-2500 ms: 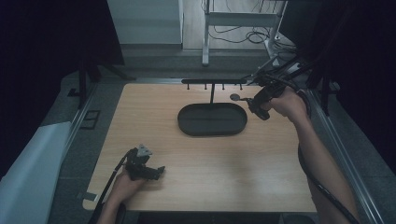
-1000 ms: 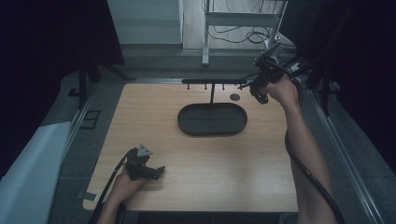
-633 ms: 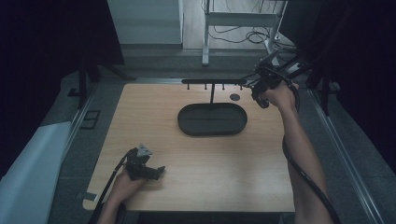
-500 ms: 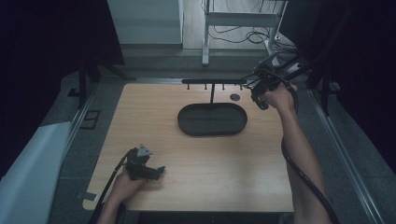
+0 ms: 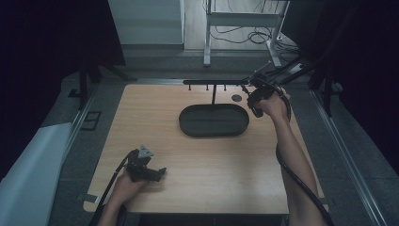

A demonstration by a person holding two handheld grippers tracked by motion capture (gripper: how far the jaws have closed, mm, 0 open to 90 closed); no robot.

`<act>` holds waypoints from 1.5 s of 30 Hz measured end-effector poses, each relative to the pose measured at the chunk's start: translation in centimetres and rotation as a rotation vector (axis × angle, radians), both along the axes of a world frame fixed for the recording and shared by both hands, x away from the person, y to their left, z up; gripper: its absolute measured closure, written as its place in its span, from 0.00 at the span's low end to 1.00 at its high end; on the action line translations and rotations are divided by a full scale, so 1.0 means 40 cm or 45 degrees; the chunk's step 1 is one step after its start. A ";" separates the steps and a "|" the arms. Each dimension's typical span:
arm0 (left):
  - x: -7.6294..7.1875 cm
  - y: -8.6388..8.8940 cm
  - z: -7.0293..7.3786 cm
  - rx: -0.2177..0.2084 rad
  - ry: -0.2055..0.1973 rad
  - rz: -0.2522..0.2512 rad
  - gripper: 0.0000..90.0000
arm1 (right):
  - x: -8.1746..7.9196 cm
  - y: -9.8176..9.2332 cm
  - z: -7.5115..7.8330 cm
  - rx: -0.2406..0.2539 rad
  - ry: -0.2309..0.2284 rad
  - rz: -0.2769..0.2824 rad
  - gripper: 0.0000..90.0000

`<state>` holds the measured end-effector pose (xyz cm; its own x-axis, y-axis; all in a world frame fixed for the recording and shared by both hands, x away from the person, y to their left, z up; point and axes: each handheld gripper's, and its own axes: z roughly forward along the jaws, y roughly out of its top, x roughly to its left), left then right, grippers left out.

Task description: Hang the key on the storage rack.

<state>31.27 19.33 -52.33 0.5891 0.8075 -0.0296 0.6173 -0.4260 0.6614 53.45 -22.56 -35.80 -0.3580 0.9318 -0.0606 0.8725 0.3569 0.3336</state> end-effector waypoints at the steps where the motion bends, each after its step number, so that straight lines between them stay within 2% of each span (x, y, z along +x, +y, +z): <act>1: 0.000 0.000 0.000 0.000 0.000 0.000 0.00 | 0.001 0.002 -0.005 0.000 -0.004 0.002 0.54; 19: 0.000 0.000 0.000 0.003 0.003 -0.002 0.00 | 0.013 0.049 -0.093 0.026 -0.058 0.034 0.53; 27: 0.000 0.000 0.000 0.002 0.003 -0.002 0.00 | 0.012 0.053 -0.096 0.052 -0.085 0.061 0.41; 31: 0.000 0.001 0.000 0.004 0.003 -0.003 0.00 | 0.002 0.058 -0.099 0.071 -0.073 0.105 0.37; 37: 0.000 0.000 0.000 0.002 0.003 -0.002 0.00 | -0.007 0.056 -0.100 0.068 -0.065 0.104 0.32; 38: 0.000 0.000 0.000 0.002 0.003 -0.002 0.00 | -0.013 0.051 -0.098 0.101 -0.041 0.107 0.32; 40: 0.000 0.000 0.000 0.002 0.003 -0.002 0.00 | -0.022 0.046 -0.098 0.116 -0.027 0.121 0.30; 45: 0.000 0.000 0.000 0.001 0.003 -0.002 0.00 | -0.039 0.036 -0.102 0.126 -0.007 0.142 0.27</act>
<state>31.26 19.34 -52.32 0.5903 0.8067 -0.0300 0.6181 -0.4278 0.6595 51.88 -21.14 -39.88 -0.4596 0.8877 0.0278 0.8275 0.4166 0.3765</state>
